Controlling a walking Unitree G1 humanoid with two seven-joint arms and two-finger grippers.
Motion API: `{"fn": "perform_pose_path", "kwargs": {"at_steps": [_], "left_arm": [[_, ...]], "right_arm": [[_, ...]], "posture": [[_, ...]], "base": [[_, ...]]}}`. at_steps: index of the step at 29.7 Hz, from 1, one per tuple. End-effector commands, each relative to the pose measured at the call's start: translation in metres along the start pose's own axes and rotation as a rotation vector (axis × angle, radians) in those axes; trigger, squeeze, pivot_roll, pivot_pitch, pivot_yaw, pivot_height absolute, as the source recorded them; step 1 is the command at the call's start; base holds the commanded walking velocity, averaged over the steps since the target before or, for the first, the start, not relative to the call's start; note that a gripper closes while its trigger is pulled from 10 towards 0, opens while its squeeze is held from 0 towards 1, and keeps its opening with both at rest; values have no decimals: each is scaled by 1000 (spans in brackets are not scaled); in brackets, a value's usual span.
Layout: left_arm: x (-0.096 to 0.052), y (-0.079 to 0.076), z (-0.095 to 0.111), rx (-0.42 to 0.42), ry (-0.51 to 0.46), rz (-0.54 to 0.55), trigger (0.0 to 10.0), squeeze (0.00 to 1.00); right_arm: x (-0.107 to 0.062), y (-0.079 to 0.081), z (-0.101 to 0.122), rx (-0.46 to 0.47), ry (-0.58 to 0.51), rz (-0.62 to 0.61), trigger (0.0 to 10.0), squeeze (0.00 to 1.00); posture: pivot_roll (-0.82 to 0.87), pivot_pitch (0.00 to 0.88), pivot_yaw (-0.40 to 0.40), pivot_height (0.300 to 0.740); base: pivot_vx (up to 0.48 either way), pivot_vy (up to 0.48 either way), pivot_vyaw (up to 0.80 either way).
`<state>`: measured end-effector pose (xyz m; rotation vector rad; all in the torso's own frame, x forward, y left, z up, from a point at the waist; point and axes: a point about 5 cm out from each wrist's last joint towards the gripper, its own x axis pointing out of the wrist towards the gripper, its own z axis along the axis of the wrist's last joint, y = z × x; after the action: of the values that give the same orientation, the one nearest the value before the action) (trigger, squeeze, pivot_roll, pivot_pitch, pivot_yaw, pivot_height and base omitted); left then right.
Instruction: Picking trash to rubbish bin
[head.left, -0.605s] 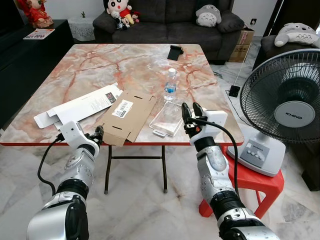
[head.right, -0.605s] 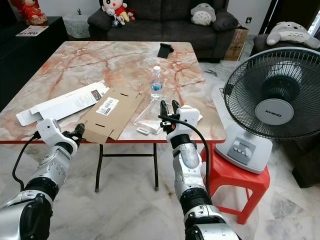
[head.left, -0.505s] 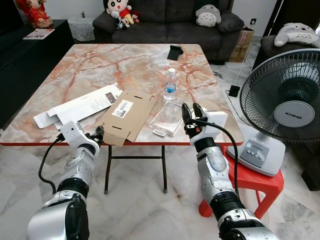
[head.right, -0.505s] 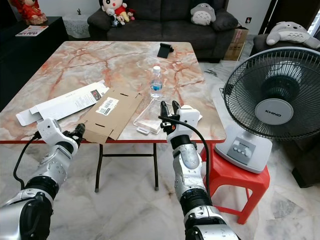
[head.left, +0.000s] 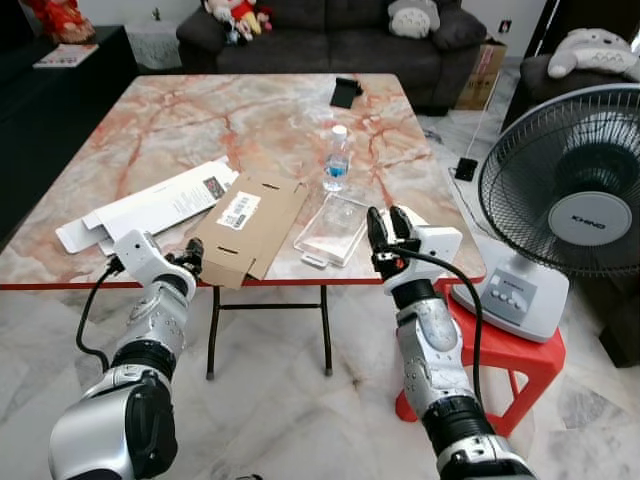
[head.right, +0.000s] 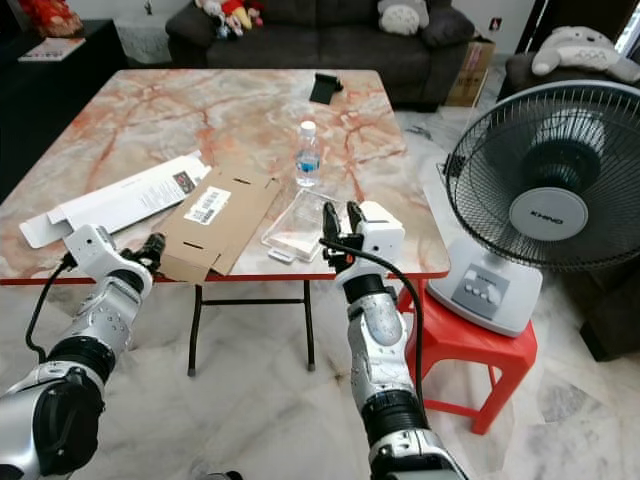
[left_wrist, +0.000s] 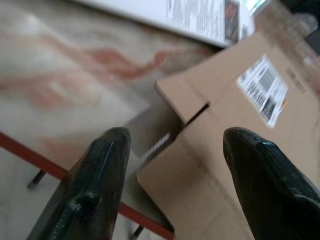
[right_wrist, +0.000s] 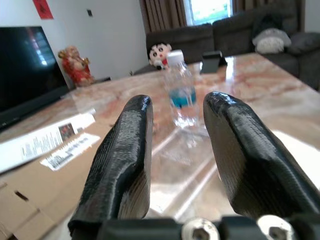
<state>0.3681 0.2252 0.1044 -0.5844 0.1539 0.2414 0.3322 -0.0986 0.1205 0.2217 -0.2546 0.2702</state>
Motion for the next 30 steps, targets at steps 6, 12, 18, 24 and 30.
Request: {"fn": "perform_pose_path", "kwargs": {"at_steps": [6,12,18,24,30], "left_arm": [[2,-1,3,-26,5,19,10000,0],[3,0,11,-58,-32,39,10000,0],[6,-5,22,-80,-68,30,10000,0],[8,-11,30,-93,-91,19,10000,0],[10,-22,45,-124,-144,-6,10000,0]], "right_arm": [[-2,3,5,2,-11,6,10000,0],[-9,5,4,8,6,5,10000,0],[-11,6,3,11,17,9,10000,0],[-12,7,3,13,23,10,10000,0],[-11,5,4,12,30,9,10000,0]], "posture": [[3,188,-13,740],[9,213,-22,740],[13,222,-27,740],[12,221,-27,740],[15,197,-29,740]], "base": [[0,0,0],[0,0,0],[0,0,0],[0,0,0],[0,0,0]]}}
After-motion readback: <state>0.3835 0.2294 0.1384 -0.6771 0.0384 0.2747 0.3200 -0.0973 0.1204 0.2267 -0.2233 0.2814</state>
